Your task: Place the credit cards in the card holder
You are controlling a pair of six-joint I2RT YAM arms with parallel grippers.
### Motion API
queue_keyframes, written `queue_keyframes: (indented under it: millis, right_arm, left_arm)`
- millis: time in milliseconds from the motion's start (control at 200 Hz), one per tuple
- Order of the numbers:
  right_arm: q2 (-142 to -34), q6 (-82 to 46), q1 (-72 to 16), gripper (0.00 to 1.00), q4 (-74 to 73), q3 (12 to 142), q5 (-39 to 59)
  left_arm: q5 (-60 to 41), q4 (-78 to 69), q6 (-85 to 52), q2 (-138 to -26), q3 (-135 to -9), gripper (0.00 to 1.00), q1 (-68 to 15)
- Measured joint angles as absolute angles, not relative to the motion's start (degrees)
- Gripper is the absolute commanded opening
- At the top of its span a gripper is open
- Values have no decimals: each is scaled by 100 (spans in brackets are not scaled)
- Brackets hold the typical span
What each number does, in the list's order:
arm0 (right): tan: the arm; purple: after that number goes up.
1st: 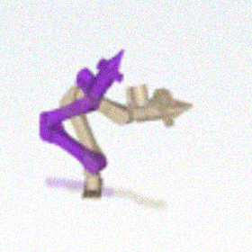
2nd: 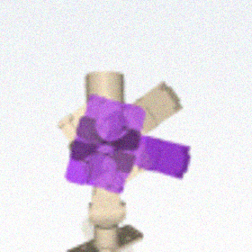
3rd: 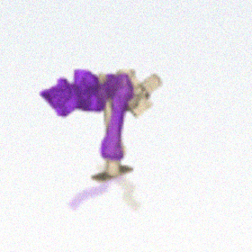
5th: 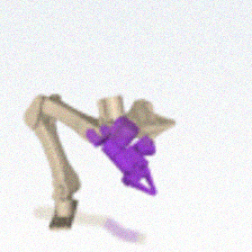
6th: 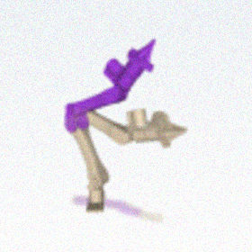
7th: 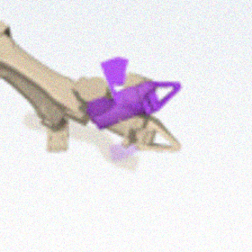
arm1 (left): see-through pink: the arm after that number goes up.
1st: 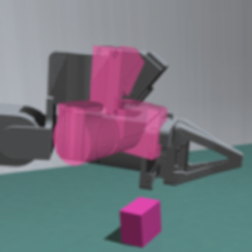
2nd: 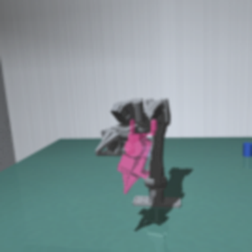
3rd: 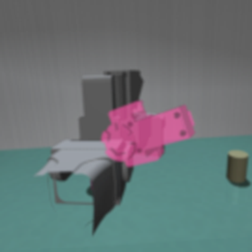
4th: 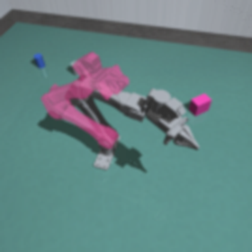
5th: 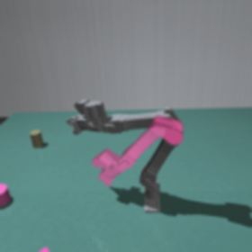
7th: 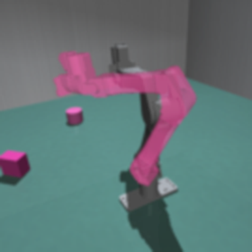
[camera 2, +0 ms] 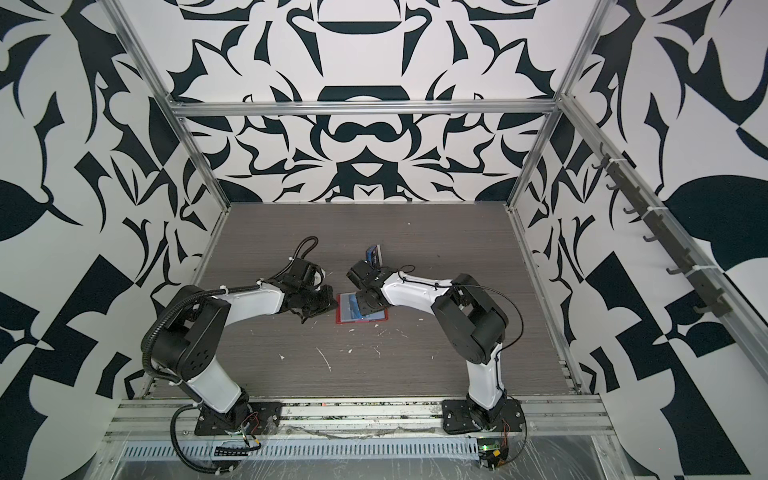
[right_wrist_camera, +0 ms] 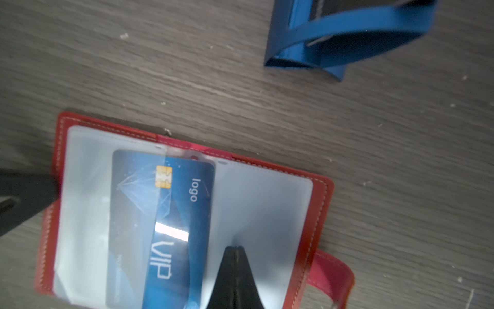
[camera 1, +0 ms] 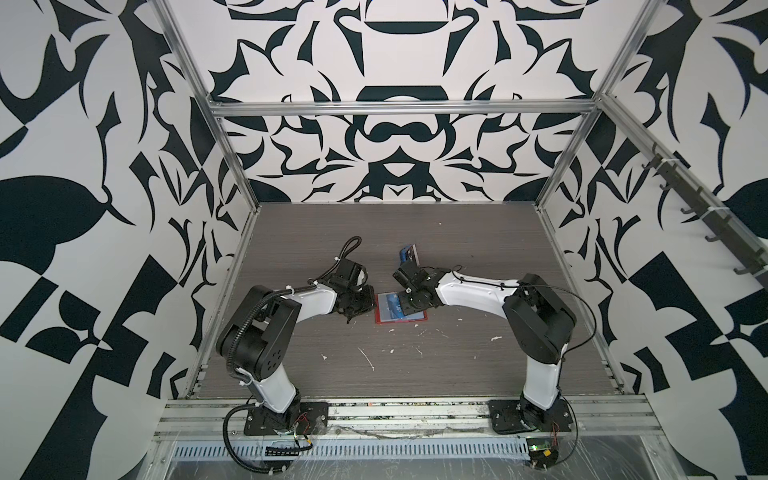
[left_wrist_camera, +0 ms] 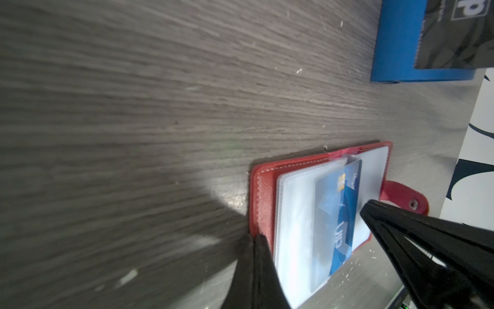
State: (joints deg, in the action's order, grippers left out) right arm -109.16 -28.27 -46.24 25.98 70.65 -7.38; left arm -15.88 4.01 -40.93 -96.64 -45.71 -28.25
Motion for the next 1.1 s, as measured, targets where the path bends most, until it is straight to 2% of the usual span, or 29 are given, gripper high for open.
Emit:
queue_keyframes:
  millis: [690, 905, 1100]
  right_arm:
    - [-11074, -2853, -4628, 0, 2171, 7229, 390]
    - [-10975, -2877, -4626, 0, 1966, 7061, 423]
    - [-10462, -2943, -4515, 0, 1861, 6584, 285]
  left_arm:
    - [-1592, 397, -4091, -9673, -4571, 0, -2825]
    - [-1588, 405, -4058, -9673, -4578, 0, -2825]
    - [-1398, 631, -3942, -9539, -4670, 34, -2832]
